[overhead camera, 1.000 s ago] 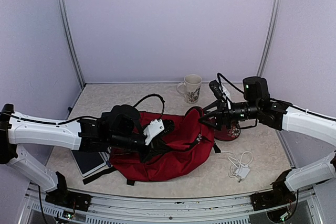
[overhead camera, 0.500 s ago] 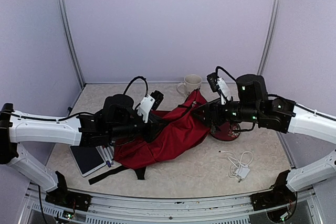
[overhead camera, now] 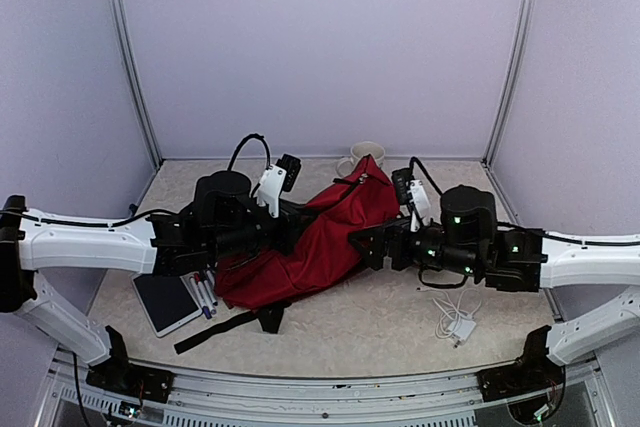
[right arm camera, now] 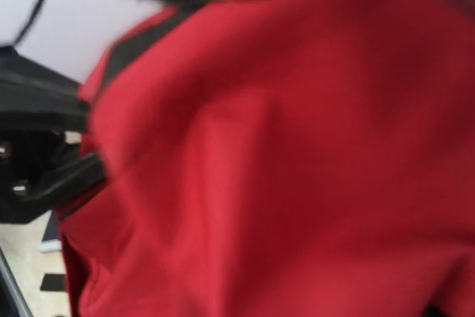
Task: Pack the student bag
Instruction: Adjust the student bag at the center of the board.
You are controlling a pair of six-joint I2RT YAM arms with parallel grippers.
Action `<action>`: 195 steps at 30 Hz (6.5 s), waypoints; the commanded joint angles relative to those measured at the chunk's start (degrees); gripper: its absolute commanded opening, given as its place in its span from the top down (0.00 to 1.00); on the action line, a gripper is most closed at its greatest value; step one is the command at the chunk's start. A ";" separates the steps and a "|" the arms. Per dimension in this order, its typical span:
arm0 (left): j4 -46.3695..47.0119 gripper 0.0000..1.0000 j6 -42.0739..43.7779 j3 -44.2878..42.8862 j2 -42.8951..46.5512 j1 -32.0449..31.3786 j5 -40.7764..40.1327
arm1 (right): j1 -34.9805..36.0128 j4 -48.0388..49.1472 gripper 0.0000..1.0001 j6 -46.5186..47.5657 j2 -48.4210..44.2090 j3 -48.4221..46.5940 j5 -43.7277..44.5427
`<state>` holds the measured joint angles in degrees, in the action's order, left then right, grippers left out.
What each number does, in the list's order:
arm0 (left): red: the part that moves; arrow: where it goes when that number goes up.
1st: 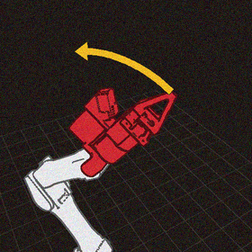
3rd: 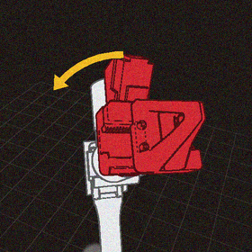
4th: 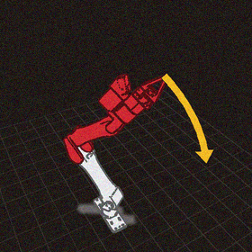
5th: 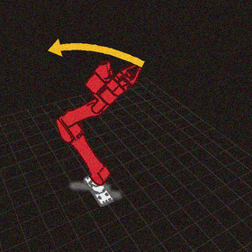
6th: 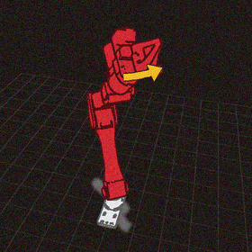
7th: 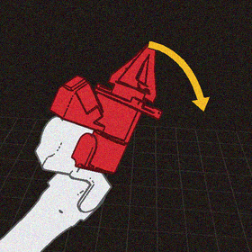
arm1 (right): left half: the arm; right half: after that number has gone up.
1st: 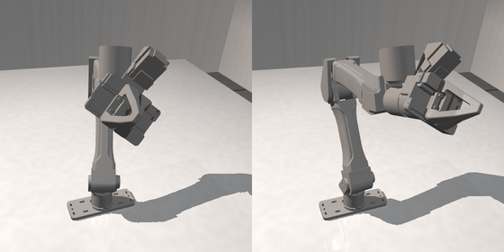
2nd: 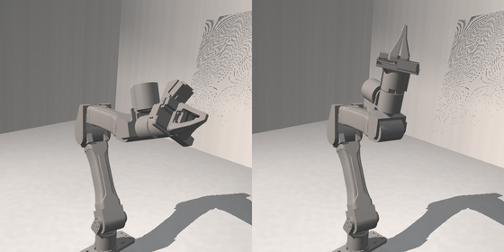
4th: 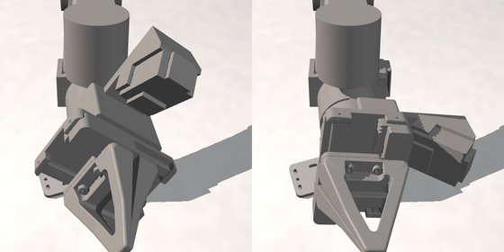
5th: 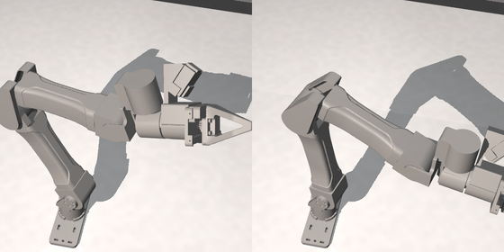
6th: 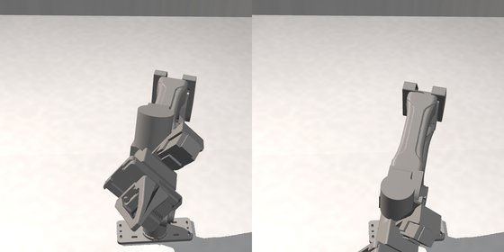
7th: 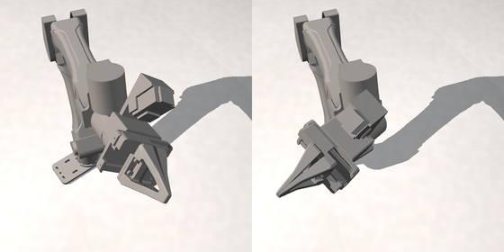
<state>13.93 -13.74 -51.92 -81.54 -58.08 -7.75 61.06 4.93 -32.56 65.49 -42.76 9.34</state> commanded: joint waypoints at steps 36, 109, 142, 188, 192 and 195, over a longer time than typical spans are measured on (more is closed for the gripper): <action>6.48 1.00 4.19 3.66 9.99 2.37 6.51 | -27.39 6.25 1.00 26.61 -0.56 8.46 -48.94; 20.39 1.00 -5.41 5.51 1.60 -1.83 7.48 | -23.30 0.01 1.00 23.28 1.39 2.38 -44.16; 8.61 1.00 3.40 7.36 -9.84 -16.95 -5.67 | -31.46 -19.44 0.09 11.81 15.82 -14.86 -40.63; 0.19 0.55 25.06 -0.83 11.44 -1.13 17.52 | -14.91 -61.53 1.00 70.36 14.57 -50.97 -69.70; 1.33 0.76 26.01 -0.98 10.35 -1.76 17.00 | -14.93 -61.71 1.00 71.40 13.67 -50.04 -70.18; 1.35 0.94 26.47 -1.54 10.19 -1.77 16.50 | -14.91 -60.89 1.00 71.15 12.88 -49.09 -69.99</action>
<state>13.52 11.40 -51.20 -70.87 -59.29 6.81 45.36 -56.55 37.26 80.86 -93.01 -59.22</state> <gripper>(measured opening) 0.155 0.020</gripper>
